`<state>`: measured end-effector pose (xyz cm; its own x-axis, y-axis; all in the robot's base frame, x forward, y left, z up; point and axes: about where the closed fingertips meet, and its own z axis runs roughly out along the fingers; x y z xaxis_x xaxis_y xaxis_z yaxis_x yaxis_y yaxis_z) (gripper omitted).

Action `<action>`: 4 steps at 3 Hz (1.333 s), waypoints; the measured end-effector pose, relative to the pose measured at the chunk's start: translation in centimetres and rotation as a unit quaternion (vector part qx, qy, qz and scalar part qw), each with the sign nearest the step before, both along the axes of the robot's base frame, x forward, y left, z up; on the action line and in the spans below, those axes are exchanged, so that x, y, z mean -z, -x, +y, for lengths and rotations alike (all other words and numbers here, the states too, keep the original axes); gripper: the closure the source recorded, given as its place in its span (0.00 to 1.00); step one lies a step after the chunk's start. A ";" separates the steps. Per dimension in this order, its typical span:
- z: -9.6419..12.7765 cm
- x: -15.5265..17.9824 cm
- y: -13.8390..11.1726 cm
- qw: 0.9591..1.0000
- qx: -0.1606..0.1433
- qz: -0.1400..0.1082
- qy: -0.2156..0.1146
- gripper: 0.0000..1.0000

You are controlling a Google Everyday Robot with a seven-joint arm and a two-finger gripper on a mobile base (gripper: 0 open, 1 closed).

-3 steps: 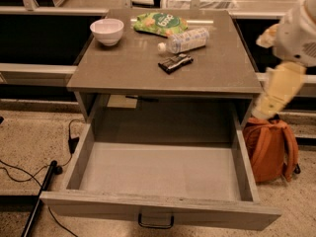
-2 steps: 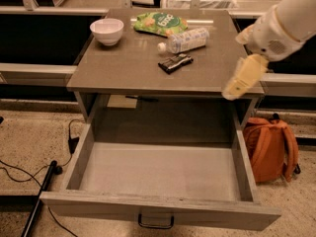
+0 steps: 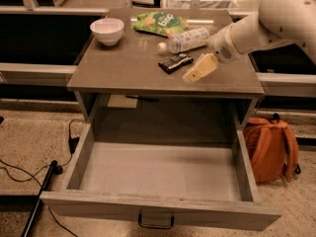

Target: Place rxbar chocolate into top drawer

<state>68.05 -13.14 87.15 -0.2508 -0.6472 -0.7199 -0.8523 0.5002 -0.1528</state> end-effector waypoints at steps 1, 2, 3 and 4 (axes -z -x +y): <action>2.4 1.7 -4.5 0.999 0.020 -0.005 -0.027 0.00; 4.1 3.8 -7.6 0.998 0.045 0.015 -0.040 0.00; 5.6 6.4 -8.9 0.995 0.063 0.049 -0.055 0.18; 5.8 6.1 -8.6 0.995 0.059 0.056 -0.062 0.50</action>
Offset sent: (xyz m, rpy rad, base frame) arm 0.1164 0.0560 -0.0631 0.1192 0.1034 -0.1861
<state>76.65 -7.36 81.10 -0.4022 -0.5172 -0.7555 -0.7954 0.6061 0.0085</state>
